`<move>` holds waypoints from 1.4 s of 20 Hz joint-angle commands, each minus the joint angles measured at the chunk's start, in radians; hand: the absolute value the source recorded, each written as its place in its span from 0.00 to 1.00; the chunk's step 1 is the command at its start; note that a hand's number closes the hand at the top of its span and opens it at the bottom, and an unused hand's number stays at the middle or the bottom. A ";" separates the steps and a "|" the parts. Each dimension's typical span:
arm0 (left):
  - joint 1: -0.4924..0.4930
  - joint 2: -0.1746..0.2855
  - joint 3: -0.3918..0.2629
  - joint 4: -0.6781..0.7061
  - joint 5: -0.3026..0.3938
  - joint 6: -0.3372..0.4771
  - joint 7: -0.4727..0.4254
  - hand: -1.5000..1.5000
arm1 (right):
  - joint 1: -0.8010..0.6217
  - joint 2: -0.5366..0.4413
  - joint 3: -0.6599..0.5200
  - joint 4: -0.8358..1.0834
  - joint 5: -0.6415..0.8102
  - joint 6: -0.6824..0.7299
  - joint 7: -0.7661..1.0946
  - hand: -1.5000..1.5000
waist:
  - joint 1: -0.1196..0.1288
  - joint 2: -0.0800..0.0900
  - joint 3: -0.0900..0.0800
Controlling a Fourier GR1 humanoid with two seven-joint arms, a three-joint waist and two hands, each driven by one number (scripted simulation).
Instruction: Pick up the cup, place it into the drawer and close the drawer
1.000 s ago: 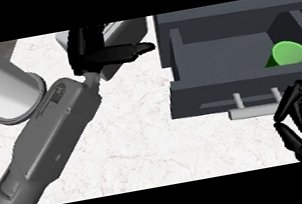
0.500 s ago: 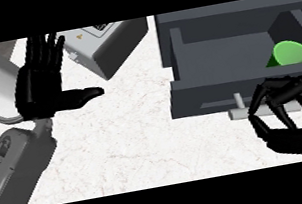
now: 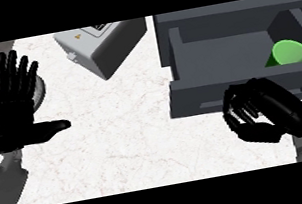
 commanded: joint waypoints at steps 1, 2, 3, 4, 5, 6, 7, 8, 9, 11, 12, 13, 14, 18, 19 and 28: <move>0.151 0.062 0.061 -0.071 0.014 -0.099 -0.016 0.00 | -0.025 0.038 0.058 0.126 0.121 -0.071 -0.033 1.00 | -0.005 -0.001 0.000; 0.148 0.035 0.067 -0.055 0.006 -0.106 -0.020 0.00 | -0.078 0.040 0.037 0.213 0.127 -0.085 -0.083 0.00 | -0.009 0.001 0.000; 0.082 0.052 0.107 0.002 0.021 -0.133 0.004 0.00 | -0.049 0.045 0.063 0.239 0.167 -0.112 -0.090 0.00 | -0.016 0.002 0.000; 0.177 0.055 0.088 -0.102 0.006 -0.116 0.000 0.00 | -0.095 0.046 0.028 0.303 0.158 -0.114 -0.097 0.00 | -0.007 0.000 0.000; 0.167 0.020 0.084 -0.038 -0.023 -0.116 -0.037 0.00 | -0.151 0.100 0.066 0.353 0.184 -0.110 -0.051 0.00 | -0.009 0.002 0.000; 0.178 0.075 0.134 -0.062 0.029 -0.172 -0.002 0.00 | -0.112 0.082 0.073 0.388 0.225 -0.157 -0.089 0.00 | -0.007 0.002 0.000; 0.121 0.015 0.106 -0.011 -0.005 -0.136 -0.011 0.00 | -0.229 0.080 0.034 0.500 0.211 -0.134 -0.117 0.00 | -0.009 0.005 0.000; 0.206 0.041 0.155 0.051 0.010 -0.257 -0.088 0.00 | -0.198 0.099 0.064 0.432 0.244 -0.136 -0.043 0.00 | -0.011 0.003 -0.001; 0.139 0.003 0.119 0.002 -0.034 -0.154 -0.017 0.00 | -0.247 0.108 0.041 0.553 0.249 -0.161 -0.110 0.00 | -0.015 0.003 0.000; 0.199 0.032 0.151 -0.044 -0.005 -0.208 0.001 0.00 | -0.337 0.114 0.001 0.645 0.229 -0.124 -0.111 0.00 | -0.010 0.002 0.000; 0.193 0.047 0.183 -0.030 0.005 -0.216 0.000 0.00 | -0.335 0.078 -0.041 0.737 0.211 -0.167 -0.214 0.00 | -0.008 0.004 0.000; 0.213 0.005 0.145 -0.041 -0.031 -0.198 -0.023 0.00 | -0.349 0.115 -0.034 0.832 0.243 -0.241 -0.242 0.00 | -0.005 0.005 0.001; 0.247 0.013 0.159 -0.096 -0.033 -0.195 0.007 0.00 | -0.383 0.121 -0.035 0.836 0.250 -0.204 -0.212 0.00 | -0.008 0.002 0.000; 0.164 -0.032 0.178 0.073 -0.066 -0.278 -0.034 0.00 | -0.507 0.155 -0.095 1.051 0.246 -0.265 -0.282 0.00 | -0.010 0.007 0.000; 0.197 -0.029 0.192 0.006 -0.068 -0.252 -0.021 0.00 | -0.507 0.115 -0.120 1.085 0.235 -0.257 -0.328 0.00 | -0.008 0.005 0.001; 0.189 -0.020 0.245 0.071 -0.056 -0.351 -0.024 0.00 | -0.723 0.057 -0.224 1.444 0.212 -0.267 -0.487 0.00 | 0.019 0.018 0.002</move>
